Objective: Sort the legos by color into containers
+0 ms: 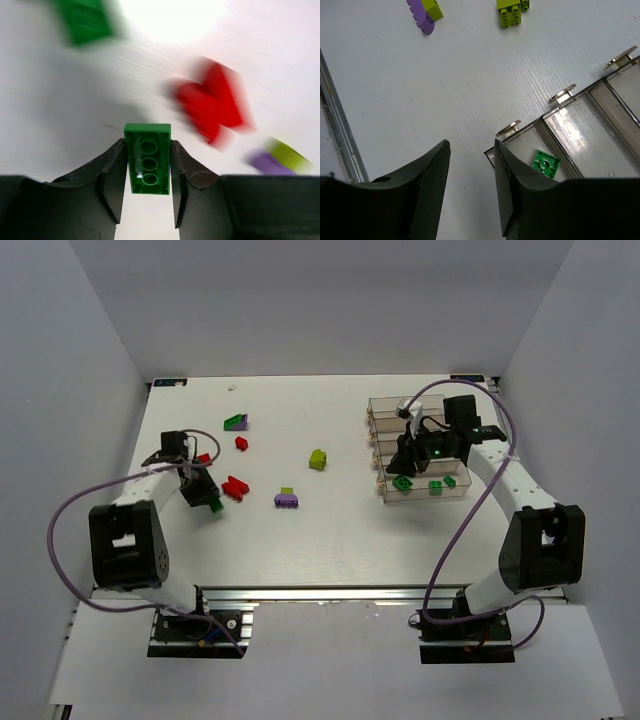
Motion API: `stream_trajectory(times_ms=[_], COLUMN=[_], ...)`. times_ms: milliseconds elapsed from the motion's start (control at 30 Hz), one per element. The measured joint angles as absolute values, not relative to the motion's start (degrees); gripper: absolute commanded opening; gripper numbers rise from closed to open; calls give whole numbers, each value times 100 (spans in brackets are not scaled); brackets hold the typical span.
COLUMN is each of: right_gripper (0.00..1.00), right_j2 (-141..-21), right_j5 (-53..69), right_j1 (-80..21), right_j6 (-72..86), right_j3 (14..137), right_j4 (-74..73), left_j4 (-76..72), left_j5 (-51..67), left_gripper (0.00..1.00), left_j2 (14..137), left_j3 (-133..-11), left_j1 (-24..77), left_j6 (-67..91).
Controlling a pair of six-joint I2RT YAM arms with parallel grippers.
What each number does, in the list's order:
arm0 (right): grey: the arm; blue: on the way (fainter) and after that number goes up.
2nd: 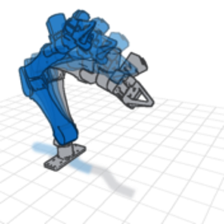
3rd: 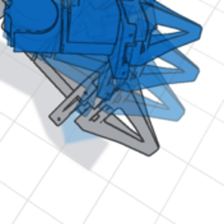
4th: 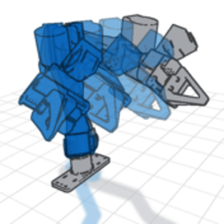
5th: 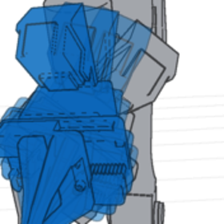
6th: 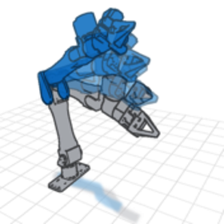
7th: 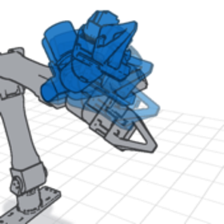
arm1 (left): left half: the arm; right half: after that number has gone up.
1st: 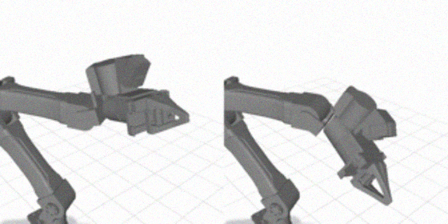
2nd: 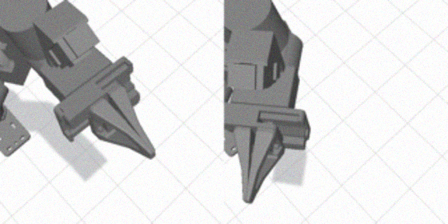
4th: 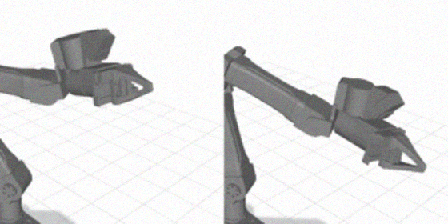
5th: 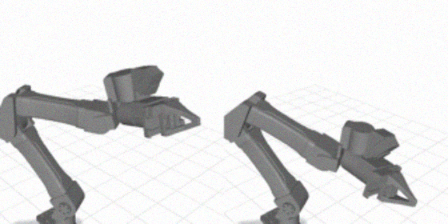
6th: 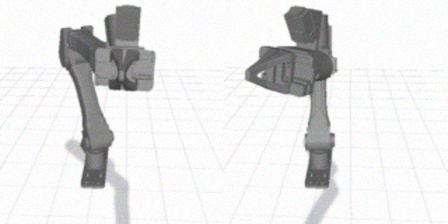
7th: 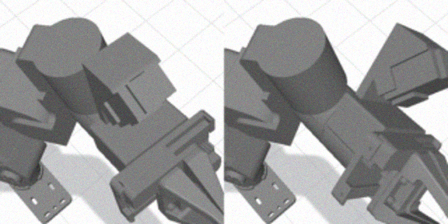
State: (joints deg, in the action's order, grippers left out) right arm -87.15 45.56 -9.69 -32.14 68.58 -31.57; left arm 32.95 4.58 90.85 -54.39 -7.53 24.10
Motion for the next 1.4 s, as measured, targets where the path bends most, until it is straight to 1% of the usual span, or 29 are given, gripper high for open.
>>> stream_trajectory(times_ms=[100, 133, 233, 333, 400, 500, 633, 767, 867, 933, 1033, 1067, 1167, 1200, 1400], right_gripper=[1, 0, 0, 0, 0, 0, 0, 0, 0, 0, 0, 0, 0, 0, 0], right_j2=[-8665, -8626, -8468, -8315, -8241, -8160, -8027, -7856, -7758, -7728, -7725, -7723, -7723, -7725, -7725], right_j5=[4626, 4665, 4801, 4928, 4991, 5074, 5148, 5196, 5256, 5282, 5301, 5308, 5319, 5330, 5369], right_j1=[-825, -751, -484, -239, -119, 25, 246, 429, 532, 576, 615, 628, 642, 644, 657], right_j6=[-3164, -3135, -2961, -2749, -2615, -2408, -2202, -2115, -2097, -2093, -2088, -2088, -2078, -2078, -2078], right_j3=[6858, 6858, 6860, 6879, 6886, 6888, 6882, 6845, 6785, 6737, 6676, 6657, 6650, 6650, 6650], right_j4=[-3157, -3148, -3109, -2956, -2812, -2624, -2447, -2349, -2311, -2303, -2294, -2296, -2294, -2294, -2296], left_j4=[3050, 2864, 1975, 1229, 928, 659, 639, 696, 781, 893, 1004, 1041, 1227, 1304, 1717], left_j5=[917, 1105, 1688, 2064, 2250, 2440, 2585, 2687, 2722, 2727, 2681, 2657, 2606, 2589, 2477], left_gripper=[19, 19, 18, 17, 17, 18, 19, 22, 23, 26, 34, 39, 46, 50, 52], left_j2=[8322, 8084, 7721, 8044, 8635, 9946, 11284, 12175, 12617, 12849, 13096, 13148, 13343, 13402, 13729], left_j3=[-5280, -5275, -5290, -5537, -6005, -7172, -8527, -9520, -10090, -10466, -10875, -10969, -11327, -11443, -11896], left_j1=[19, 395, 1441, 2231, 2661, 3210, 3778, 4158, 4322, 4388, 4438, 4447, 4477, 4480, 4491], left_j6=[2978, 3205, 3861, 4366, 4525, 4593, 4543, 4493, 4458, 4425, 4348, 4322, 4204, 4147, 3868])
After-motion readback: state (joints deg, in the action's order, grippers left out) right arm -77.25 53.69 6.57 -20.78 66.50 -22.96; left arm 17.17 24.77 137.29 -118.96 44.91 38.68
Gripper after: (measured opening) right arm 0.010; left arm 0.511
